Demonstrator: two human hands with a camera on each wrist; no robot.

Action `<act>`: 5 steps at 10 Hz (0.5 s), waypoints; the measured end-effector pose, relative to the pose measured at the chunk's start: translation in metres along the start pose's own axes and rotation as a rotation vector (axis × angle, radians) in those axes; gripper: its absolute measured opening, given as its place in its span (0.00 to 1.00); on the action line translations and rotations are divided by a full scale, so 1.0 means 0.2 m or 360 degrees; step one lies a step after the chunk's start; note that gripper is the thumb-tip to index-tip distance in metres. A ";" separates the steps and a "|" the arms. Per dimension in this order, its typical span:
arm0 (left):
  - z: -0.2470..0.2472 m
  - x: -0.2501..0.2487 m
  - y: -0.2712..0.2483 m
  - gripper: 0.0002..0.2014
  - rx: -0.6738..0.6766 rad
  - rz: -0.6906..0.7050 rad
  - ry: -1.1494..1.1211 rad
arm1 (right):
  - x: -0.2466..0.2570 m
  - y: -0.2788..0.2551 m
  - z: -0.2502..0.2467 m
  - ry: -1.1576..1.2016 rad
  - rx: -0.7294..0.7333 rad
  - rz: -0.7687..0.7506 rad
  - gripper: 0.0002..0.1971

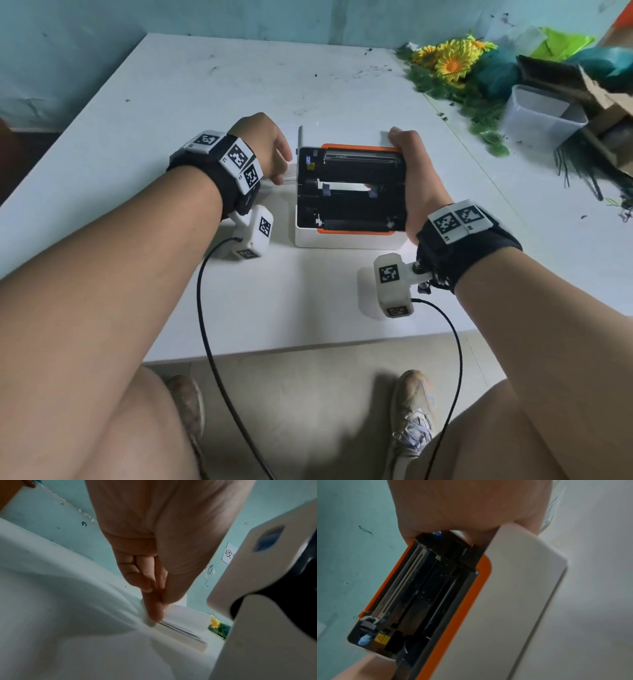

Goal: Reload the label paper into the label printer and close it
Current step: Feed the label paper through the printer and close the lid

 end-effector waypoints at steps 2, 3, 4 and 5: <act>-0.05 0.01 -0.03 0.23 -0.0011 0.0005 -0.0006 | 0.01 -0.03 0.09 -0.0025 0.0149 0.0038 0.28; -0.08 0.06 -0.04 0.20 0.0054 -0.0009 -0.0199 | 0.02 -0.04 0.11 -0.0011 0.0218 0.0044 0.27; -0.07 0.11 -0.05 0.12 0.0093 -0.0178 -0.0727 | 0.03 -0.05 0.12 0.0004 0.0239 0.0039 0.26; -0.06 0.17 -0.05 0.20 0.0110 -0.0397 -0.0842 | 0.03 -0.05 0.13 -0.0019 0.0222 0.0044 0.27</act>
Point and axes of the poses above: each hand's wrist, its own y-axis towards the middle knuckle, its own z-axis out of the palm, x = y × z, the point moved 1 cm from there along y, towards the middle knuckle, and after that the axes turned 12 degrees about -y, right-handed, at the moved point
